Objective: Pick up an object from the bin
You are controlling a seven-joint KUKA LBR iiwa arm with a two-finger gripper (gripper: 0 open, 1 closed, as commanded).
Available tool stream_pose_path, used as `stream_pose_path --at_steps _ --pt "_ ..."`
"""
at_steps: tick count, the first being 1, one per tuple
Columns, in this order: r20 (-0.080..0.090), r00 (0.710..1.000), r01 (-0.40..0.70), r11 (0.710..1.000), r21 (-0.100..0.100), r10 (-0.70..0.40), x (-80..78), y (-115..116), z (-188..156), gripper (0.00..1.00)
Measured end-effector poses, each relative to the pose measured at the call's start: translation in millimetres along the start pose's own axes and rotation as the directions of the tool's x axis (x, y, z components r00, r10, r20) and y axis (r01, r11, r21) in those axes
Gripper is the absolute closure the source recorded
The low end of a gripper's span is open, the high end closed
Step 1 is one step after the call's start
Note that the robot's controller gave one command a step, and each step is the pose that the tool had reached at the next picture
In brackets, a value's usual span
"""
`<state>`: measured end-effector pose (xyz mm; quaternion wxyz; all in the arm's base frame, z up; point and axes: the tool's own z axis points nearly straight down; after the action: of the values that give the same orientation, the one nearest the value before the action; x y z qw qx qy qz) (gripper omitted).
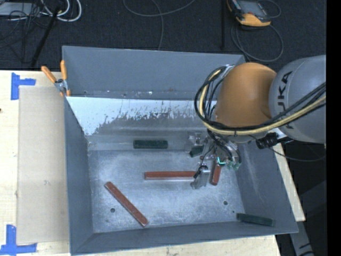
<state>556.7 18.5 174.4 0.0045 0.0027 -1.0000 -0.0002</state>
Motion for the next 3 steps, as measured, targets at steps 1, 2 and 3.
stream_pose_path --at_steps 1,2,3 --pt "0.003 0.991 0.13 0.991 0.0 -0.13 -38.0 43.1 108.4 0.0" --pt "0.008 0.992 0.127 0.992 0.001 -0.127 -39.5 42.0 104.4 1.0" --pt "0.008 0.992 0.126 0.992 0.001 -0.126 -39.4 41.9 104.6 0.0"
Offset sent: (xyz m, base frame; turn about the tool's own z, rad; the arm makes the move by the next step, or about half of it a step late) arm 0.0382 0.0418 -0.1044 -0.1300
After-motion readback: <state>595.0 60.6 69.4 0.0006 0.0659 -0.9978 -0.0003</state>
